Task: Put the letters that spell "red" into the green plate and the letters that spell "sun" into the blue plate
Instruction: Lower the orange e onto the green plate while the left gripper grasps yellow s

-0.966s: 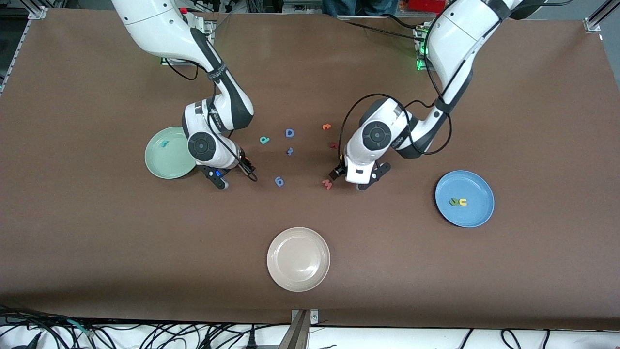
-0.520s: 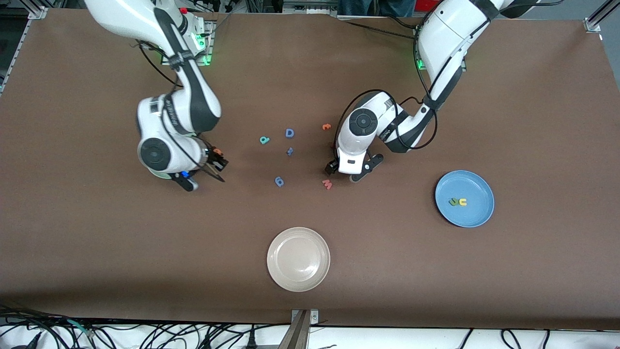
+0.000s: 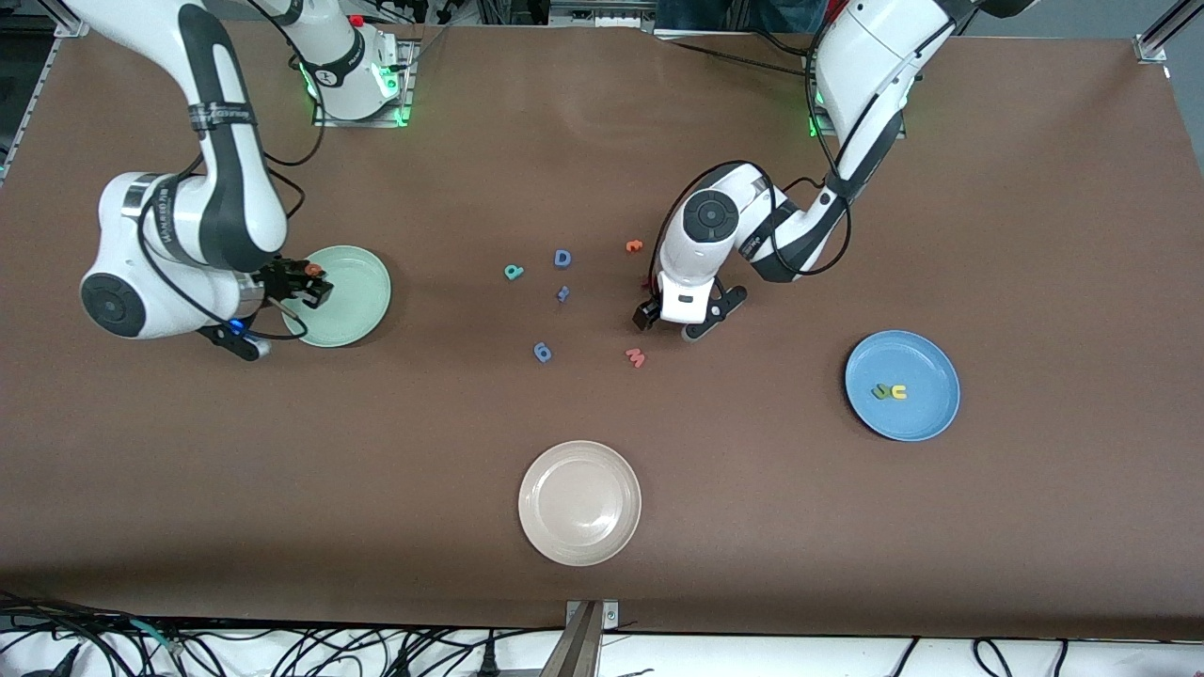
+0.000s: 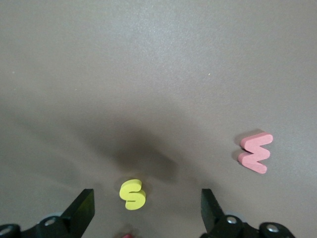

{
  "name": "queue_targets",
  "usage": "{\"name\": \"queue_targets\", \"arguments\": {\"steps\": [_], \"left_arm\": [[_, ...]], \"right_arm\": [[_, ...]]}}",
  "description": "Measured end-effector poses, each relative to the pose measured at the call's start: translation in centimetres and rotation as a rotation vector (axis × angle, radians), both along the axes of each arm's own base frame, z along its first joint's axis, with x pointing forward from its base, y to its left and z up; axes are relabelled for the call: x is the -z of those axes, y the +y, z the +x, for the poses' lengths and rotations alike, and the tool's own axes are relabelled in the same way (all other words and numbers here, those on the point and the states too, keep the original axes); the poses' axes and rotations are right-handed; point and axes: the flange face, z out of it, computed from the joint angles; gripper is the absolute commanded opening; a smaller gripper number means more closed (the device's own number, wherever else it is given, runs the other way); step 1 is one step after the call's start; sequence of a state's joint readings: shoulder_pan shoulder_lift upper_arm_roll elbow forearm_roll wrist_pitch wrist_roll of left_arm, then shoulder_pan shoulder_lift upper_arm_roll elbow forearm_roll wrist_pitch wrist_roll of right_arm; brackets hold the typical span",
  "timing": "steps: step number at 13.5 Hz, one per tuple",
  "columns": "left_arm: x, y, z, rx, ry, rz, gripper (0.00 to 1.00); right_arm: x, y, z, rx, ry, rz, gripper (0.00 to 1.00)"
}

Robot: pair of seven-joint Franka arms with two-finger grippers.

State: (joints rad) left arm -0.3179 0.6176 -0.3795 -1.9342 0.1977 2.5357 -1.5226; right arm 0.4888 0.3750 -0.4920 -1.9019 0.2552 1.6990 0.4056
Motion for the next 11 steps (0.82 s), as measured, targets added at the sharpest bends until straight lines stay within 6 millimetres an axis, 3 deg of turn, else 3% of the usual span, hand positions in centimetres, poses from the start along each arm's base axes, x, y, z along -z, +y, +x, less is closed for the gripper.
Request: {"name": "queue_targets", "arguments": {"steps": [5,8,11], "left_arm": [[0.7,-0.3,-1.2,0.016,-0.044,0.038,0.95],[1.0,-0.3,-1.6,0.004,-0.054,0.020,0.90],[1.3,-0.2,-2.0,-0.006,-0.058,0.004,0.82]], "right_arm": [[8.2,-1.4,-4.7,-0.006,-0.025,-0.006,0.04],[10.4,-1.8,-6.2,-0.010,-0.045,-0.018,0.05],[11.6,-1.6,-6.3,0.010,-0.068,-0.009,0.05]]}}
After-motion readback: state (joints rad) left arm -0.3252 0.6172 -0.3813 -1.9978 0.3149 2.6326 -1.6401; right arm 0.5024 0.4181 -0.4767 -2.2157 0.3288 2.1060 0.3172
